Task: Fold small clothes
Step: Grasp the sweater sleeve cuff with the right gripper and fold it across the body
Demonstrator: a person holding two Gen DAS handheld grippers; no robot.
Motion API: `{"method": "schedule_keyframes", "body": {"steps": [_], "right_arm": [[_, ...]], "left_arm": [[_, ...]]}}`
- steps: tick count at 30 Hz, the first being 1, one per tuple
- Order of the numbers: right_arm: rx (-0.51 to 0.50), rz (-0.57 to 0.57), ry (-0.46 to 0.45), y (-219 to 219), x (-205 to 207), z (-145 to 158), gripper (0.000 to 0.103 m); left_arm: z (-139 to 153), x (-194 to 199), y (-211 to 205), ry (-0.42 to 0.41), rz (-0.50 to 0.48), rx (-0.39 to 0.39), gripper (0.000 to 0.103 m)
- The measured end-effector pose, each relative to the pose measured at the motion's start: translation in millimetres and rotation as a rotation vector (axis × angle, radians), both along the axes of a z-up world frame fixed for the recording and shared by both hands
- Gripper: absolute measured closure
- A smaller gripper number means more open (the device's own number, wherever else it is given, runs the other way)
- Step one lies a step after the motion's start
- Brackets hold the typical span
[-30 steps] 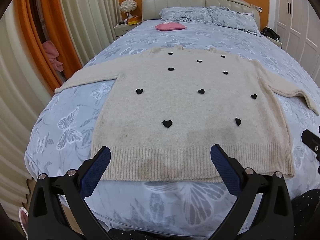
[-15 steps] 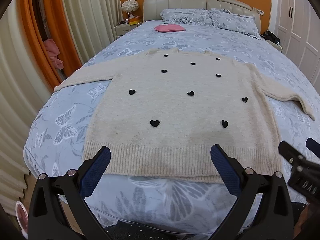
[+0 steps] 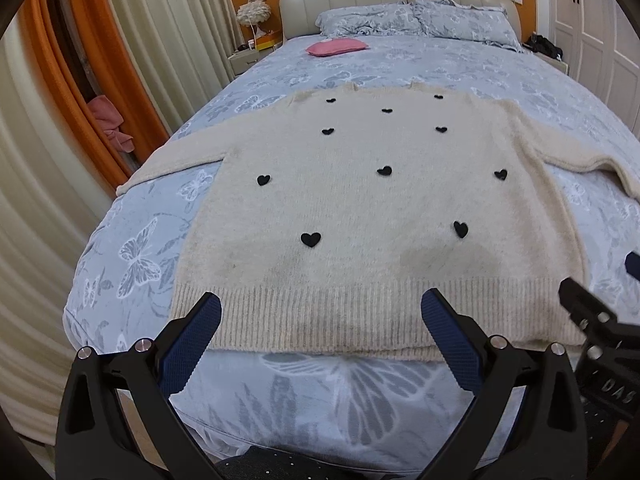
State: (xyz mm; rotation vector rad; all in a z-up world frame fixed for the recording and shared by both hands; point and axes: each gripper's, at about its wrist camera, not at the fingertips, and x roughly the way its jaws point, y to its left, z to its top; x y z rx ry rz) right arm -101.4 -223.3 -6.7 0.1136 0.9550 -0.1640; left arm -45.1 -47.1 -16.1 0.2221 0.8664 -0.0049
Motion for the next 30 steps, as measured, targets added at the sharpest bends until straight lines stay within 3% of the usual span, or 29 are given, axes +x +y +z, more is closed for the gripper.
{"method": "schedule_keyframes", "body": {"steps": [4,8,13,16,19,23,26,28,30], "right_arm": [[-0.008,-0.02,0.019,-4,4,-2,0.005],[0.014,-0.071,0.054,-12,10,-6,0.005],[0.025,-0.039,0.084,-6,25,-17,0.005],[0.036,-0.039,0.072,-4,27,-15,0.005],[0.089,-0.063,0.049,-16,19,-6,0.005],[0.033,-0.057,0.06,-32,27,-4,0.005],[0.011,-0.073,0.029,-62,37,3,0.005],[0.009,-0.113,0.007,-103,51,4,0.005],[0.052,-0.228,0.031,-166,70,-6,0.006]], "left_arm": [[-10,5,3,0.033,-0.001,-0.042,0.005],[-16,16,5,0.079,0.0,-0.004,0.005],[-21,26,2,0.052,-0.017,0.051,0.005],[-24,29,9,0.084,0.02,-0.014,0.005],[-12,24,12,0.044,0.032,-0.052,0.005],[-12,29,-3,0.046,-0.02,0.04,0.005],[-5,39,-10,0.042,-0.053,0.049,0.005],[2,51,-10,0.029,-0.059,0.025,0.005],[8,65,-8,0.026,-0.048,0.003,0.005]]}}
